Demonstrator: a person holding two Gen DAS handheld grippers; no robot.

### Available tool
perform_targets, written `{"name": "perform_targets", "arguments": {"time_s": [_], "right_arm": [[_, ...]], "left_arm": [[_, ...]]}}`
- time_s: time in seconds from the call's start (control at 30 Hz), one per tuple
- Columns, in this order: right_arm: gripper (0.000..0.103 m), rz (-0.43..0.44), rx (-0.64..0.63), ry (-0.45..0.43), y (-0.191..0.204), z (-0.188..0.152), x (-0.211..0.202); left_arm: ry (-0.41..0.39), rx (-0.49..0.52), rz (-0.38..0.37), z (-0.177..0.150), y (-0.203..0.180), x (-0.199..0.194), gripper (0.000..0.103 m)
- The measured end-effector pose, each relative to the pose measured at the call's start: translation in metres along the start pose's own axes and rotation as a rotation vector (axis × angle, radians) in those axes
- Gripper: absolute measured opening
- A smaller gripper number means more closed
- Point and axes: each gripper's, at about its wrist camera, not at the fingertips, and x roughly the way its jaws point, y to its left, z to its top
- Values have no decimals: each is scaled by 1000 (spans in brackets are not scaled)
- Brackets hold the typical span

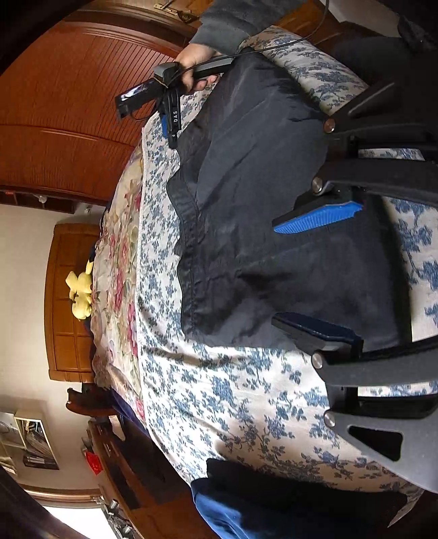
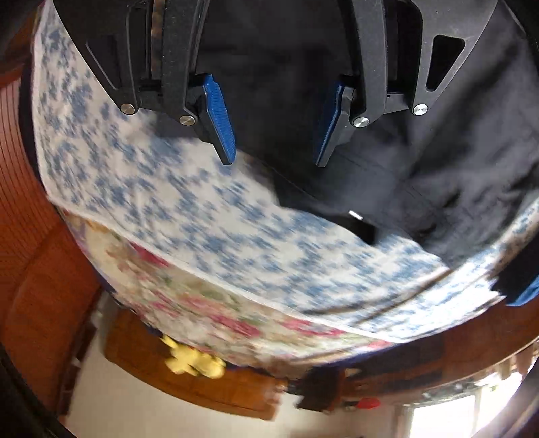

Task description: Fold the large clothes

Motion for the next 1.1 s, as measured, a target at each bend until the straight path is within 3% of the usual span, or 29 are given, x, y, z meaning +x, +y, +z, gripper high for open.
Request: {"name": "perform_targets", "arguments": {"time_s": [0.3, 0.5, 0.53, 0.57, 0.6, 0.67, 0.8, 1.0, 1.1], "right_arm": [[49, -17, 187, 103, -81, -42, 24], [49, 90, 298, 165, -103, -55, 48], [44, 111, 307, 166, -105, -55, 50], [17, 155, 315, 160, -105, -55, 50], [8, 192, 298, 151, -103, -54, 50], [6, 163, 223, 80, -96, -48, 39], [5, 37, 258, -30, -108, -39, 14], [7, -12, 234, 25, -110, -43, 15], [18, 4, 228, 18, -111, -52, -2]], "left_arm": [[18, 24, -3, 7, -22, 3, 48], [41, 38, -3, 10, -31, 12, 48], [46, 42, -3, 10, -33, 14, 48], [50, 44, -2, 11, -36, 16, 48], [54, 47, -2, 11, -38, 17, 48], [60, 55, -1, 11, -43, 20, 48], [70, 62, -6, 14, -53, 27, 48], [74, 82, -20, 20, -75, 34, 48], [74, 94, -28, 21, -88, 37, 48]]}}
